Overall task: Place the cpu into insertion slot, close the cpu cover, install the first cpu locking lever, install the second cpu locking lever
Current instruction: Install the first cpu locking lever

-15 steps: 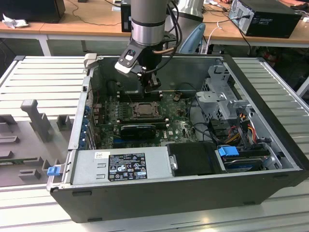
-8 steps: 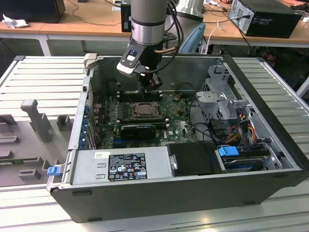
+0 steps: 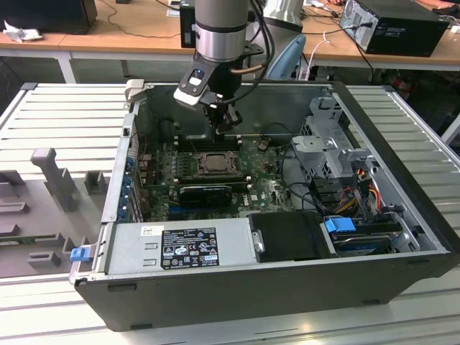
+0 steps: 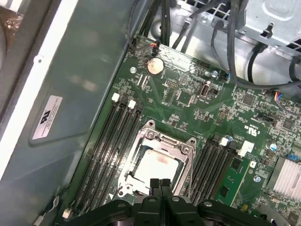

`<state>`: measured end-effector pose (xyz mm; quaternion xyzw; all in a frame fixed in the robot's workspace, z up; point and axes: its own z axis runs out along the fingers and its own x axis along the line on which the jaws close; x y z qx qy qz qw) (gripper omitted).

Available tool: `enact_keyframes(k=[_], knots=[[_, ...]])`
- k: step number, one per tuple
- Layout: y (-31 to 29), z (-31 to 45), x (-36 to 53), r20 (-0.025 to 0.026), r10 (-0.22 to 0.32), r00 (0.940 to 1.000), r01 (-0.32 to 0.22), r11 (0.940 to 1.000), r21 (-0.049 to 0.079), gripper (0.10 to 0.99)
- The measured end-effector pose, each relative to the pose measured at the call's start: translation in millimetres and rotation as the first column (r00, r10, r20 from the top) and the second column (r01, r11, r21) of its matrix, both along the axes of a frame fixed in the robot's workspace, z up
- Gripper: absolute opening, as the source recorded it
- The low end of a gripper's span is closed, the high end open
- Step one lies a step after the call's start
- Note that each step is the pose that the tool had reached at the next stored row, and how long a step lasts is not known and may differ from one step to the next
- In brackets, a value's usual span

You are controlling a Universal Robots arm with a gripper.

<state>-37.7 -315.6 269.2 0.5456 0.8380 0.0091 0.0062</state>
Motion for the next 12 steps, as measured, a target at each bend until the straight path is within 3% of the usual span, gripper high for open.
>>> enact_keyframes(k=[7,12], knots=[[0.0,0.0,0.0,0.0,0.12,0.9928,-0.12,0.9928,0.0,0.106],[0.0,0.0,0.0,0.0,0.2,0.9799,-0.2,0.9799,0.0,0.106]])
